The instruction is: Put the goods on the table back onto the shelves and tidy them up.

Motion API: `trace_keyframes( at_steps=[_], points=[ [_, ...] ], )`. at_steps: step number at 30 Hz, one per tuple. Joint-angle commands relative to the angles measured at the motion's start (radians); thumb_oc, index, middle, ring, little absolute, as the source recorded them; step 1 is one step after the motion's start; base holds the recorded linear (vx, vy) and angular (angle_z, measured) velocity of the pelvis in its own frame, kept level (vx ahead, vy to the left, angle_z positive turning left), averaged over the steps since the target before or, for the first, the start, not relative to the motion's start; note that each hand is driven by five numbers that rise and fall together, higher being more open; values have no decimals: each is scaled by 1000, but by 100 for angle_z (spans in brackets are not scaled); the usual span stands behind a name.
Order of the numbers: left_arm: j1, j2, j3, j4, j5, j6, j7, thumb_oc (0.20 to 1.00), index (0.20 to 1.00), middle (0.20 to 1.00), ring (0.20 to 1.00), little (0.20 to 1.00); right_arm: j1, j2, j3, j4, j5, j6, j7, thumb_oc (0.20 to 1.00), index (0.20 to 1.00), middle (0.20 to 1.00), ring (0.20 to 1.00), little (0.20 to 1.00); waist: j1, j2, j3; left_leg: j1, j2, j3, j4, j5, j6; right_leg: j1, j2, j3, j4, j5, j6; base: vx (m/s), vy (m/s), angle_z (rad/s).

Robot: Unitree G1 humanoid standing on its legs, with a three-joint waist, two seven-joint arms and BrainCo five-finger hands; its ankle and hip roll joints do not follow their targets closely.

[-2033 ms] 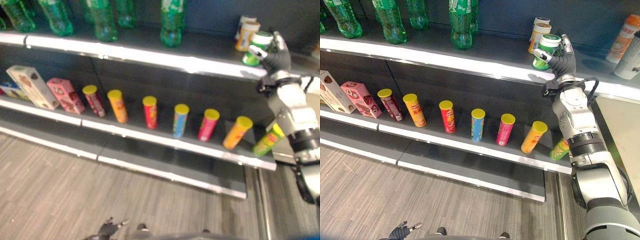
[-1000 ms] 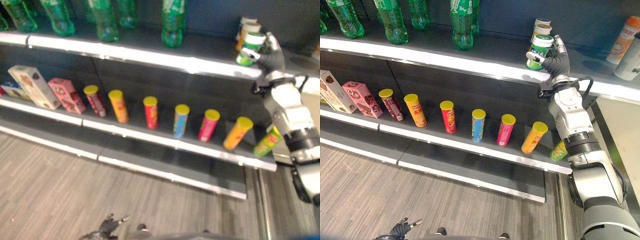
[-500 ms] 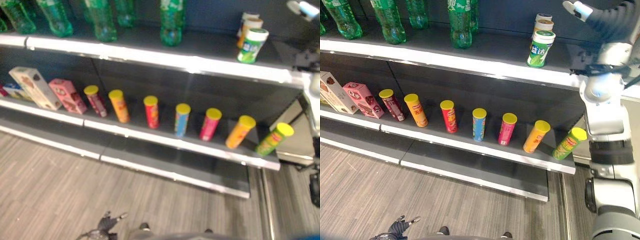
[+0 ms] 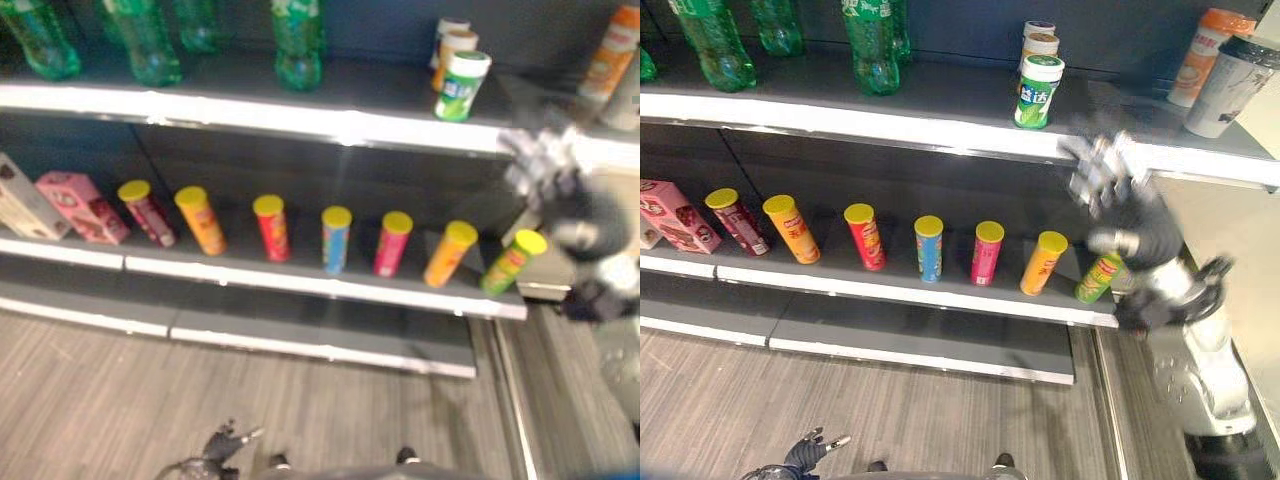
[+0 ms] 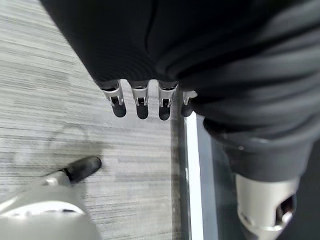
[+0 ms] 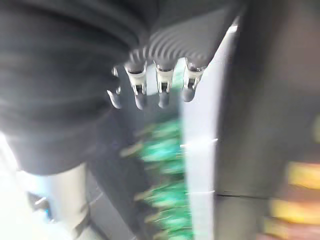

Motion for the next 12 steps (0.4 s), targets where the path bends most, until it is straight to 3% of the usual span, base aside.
trace_keyframes(
  at_steps=[1, 5, 6, 9, 12],
  points=[
    [-79, 6, -3, 17, 49, -35, -39, 1000, 1000, 1000, 1000, 1000, 50, -45, 43, 163, -229, 78, 73, 1000, 1000, 1000, 1000, 1000, -35, 30, 21, 47, 17, 137, 13, -84, -32, -12, -37, -47, 90, -86, 27, -40, 13, -15],
    [-82, -19, -80, -36, 55, -27, -49, 1000, 1000, 1000, 1000, 1000, 24, 20, 174, 555, -647, 39, -23, 1000, 1000, 1000, 1000, 1000, -39, 35, 29, 43, 22, 138, 13, -82, -32, -12, -34, -47, 78, -83, 27, -28, -8, -18],
    [-82, -18, -80, -36, 55, -27, -49, 1000, 1000, 1000, 1000, 1000, 22, 21, 176, 557, -648, 37, -24, 1000, 1000, 1000, 1000, 1000, -40, 34, 30, 43, 22, 138, 13, -82, -32, -11, -34, -47, 78, -83, 27, -13, -17, -16],
    [-107, -40, -136, -29, 46, -28, -21, 1000, 1000, 1000, 1000, 1000, -104, 195, 237, 901, -762, 17, -214, 1000, 1000, 1000, 1000, 1000, -31, 35, 33, 42, 21, 131, 16, -82, -26, -6, -32, -46, 70, -82, 25, -8, -31, -3],
    [-143, -41, -136, -23, 7, -26, 23, 1000, 1000, 1000, 1000, 1000, -187, 337, 209, 1117, -756, 21, -358, 1000, 1000, 1000, 1000, 1000, -26, 38, 30, 42, 20, 128, 15, -86, -20, -6, -29, -40, 64, -82, 22, -3, -11, 0]
  ],
)
